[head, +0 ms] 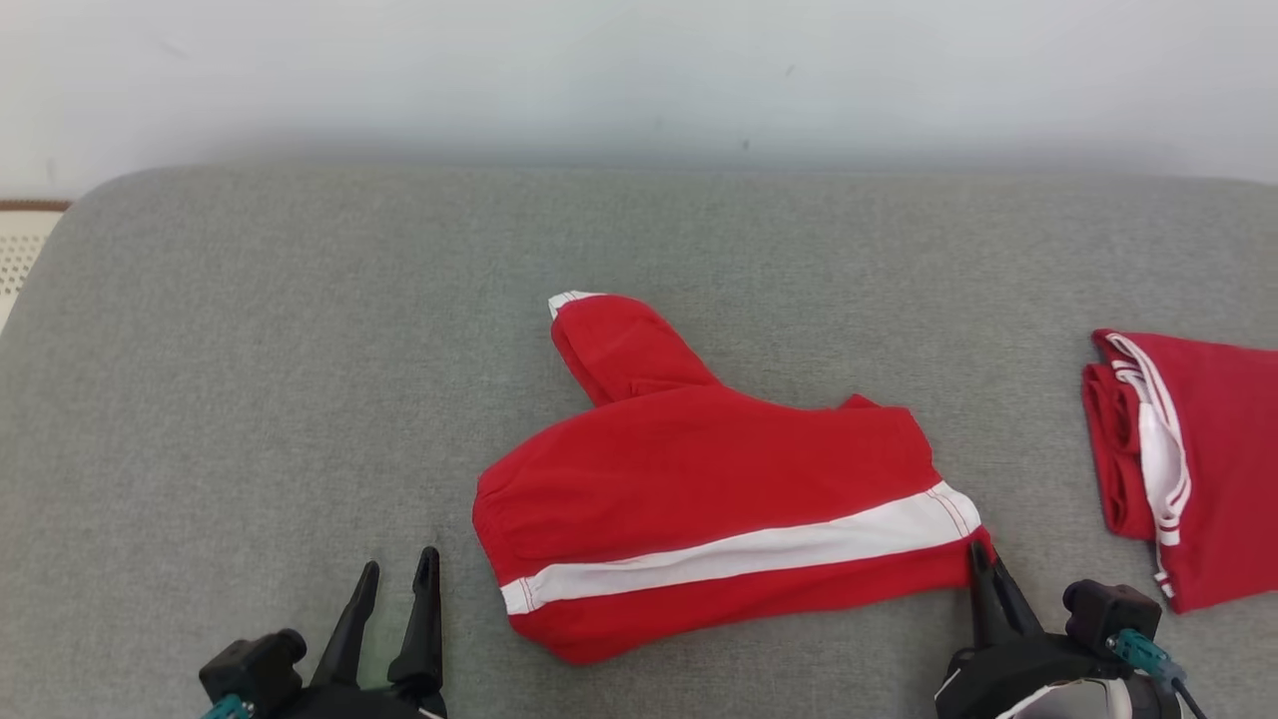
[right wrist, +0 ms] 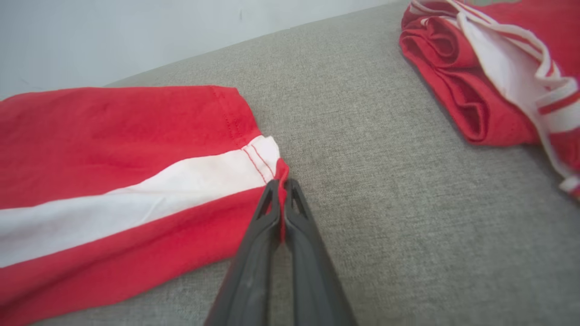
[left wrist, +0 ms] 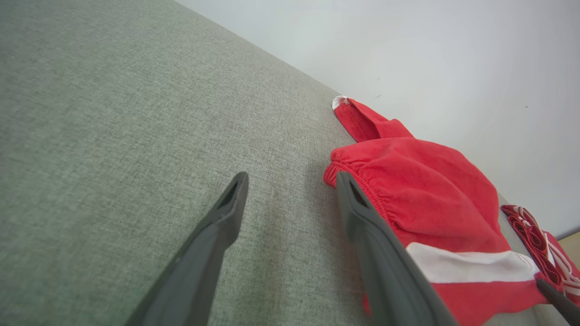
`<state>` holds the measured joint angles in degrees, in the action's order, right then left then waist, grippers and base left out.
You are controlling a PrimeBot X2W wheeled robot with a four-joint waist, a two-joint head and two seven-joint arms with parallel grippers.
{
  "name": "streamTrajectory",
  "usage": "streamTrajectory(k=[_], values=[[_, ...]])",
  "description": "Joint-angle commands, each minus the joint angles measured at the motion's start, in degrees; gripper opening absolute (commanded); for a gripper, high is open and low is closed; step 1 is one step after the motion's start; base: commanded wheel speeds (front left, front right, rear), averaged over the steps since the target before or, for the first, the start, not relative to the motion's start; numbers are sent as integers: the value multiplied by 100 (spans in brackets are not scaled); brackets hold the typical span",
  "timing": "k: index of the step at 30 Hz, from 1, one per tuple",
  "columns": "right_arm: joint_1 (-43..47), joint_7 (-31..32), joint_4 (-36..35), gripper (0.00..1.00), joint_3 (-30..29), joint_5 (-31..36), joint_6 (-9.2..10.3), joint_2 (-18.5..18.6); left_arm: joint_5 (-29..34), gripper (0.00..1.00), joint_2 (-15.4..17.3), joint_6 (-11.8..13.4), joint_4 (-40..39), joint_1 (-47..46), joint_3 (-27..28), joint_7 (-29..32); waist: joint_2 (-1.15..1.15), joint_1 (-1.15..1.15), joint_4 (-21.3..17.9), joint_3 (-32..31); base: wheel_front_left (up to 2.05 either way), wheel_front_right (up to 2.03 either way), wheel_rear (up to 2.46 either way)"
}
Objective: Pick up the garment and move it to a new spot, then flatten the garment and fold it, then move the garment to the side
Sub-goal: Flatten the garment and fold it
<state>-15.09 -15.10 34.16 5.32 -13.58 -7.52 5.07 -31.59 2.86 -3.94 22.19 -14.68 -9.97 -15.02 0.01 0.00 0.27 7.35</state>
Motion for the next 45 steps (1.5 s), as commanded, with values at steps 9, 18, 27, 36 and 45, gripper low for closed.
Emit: streamTrajectory(k=[9,18,27,36,45], values=[[432,-4,-713,100,-135,372,6,-97,446,100,5,180,-71,379,256,-20,-1,0,-359,-412,0,0,0],[702,-4,-1518,100,-421,845,6,-140,1219,100,5,449,-543,799,524,-20,-1,0,-440,-625,0,0,0],[931,-4,-1842,100,-128,969,6,-51,2077,100,7,590,-942,1232,815,-20,-1,0,-431,-788,0,0,0],[1018,-4,-1682,100,103,904,5,56,2481,100,6,656,-1009,1423,860,-20,-1,0,-383,-892,0,0,0],[1103,-4,-1548,100,171,936,6,46,2594,100,6,717,-1021,1574,828,-20,-1,0,-380,-921,0,0,0]])
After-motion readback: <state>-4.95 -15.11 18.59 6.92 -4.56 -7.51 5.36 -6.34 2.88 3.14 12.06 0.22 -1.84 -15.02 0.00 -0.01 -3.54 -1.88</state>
